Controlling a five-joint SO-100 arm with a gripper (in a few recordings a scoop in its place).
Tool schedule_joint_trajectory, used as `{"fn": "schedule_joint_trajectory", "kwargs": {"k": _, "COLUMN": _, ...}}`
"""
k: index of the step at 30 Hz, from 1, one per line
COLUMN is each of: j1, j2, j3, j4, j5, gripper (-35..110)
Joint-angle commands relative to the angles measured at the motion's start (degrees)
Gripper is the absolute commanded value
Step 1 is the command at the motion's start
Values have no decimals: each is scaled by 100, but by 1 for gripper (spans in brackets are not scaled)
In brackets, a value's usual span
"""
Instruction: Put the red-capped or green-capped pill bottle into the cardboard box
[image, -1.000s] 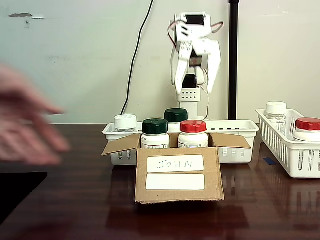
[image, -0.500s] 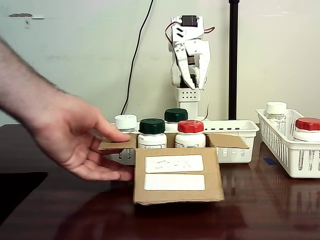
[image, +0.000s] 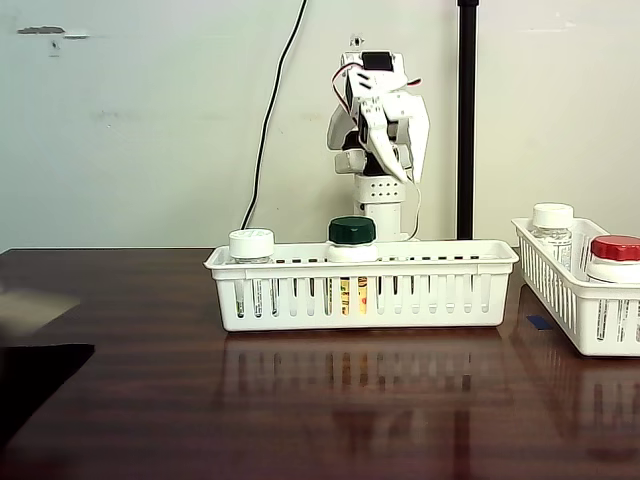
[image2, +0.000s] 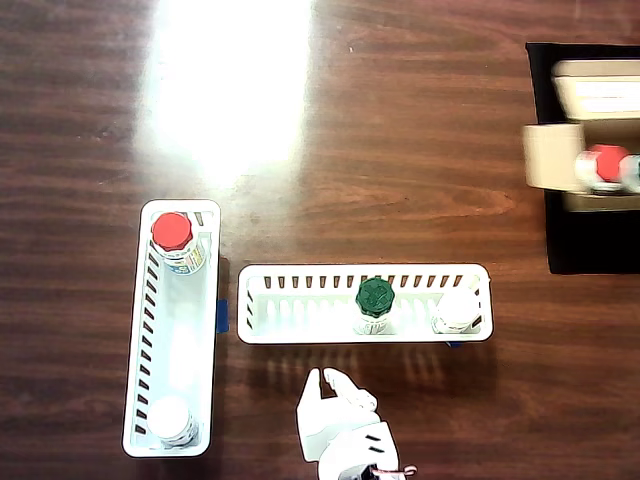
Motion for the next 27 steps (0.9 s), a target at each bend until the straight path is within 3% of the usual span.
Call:
{"fn": "schedule_joint_trajectory", "kwargs": {"k": 1, "j1": -211, "j2": 633, "j3": 290, "j4": 123, "j5": -9, "gripper": 0}}
{"fn": "schedule_joint_trajectory", "kwargs": {"k": 10, "j1": -413, "j2": 800, "j3": 1336, "j4": -545, "j5": -202, "gripper": 0}}
{"fn": "schedule_joint_trajectory", "kwargs": {"k": 16, "j1": -756, "j2": 773, "j3": 2364, "j4": -1740, "j5": -369, "gripper": 0}}
{"fn": "schedule_joint_trajectory", "kwargs": {"k": 19, "j1": -1178, "j2": 800, "j3": 2364, "j4": -1380, "j5": -580, "gripper": 0}}
{"fn": "schedule_joint_trajectory", "kwargs": {"k": 23, "j1": -1424, "j2": 800, "j3": 2364, "j4": -1028, "j5": -53, "gripper": 0}}
{"fn": "schedule_joint_trajectory", "kwargs": {"k": 27, "j1": -1345, "j2": 791, "j3": 2364, "j4": -1028, "j5": -835, "gripper": 0}}
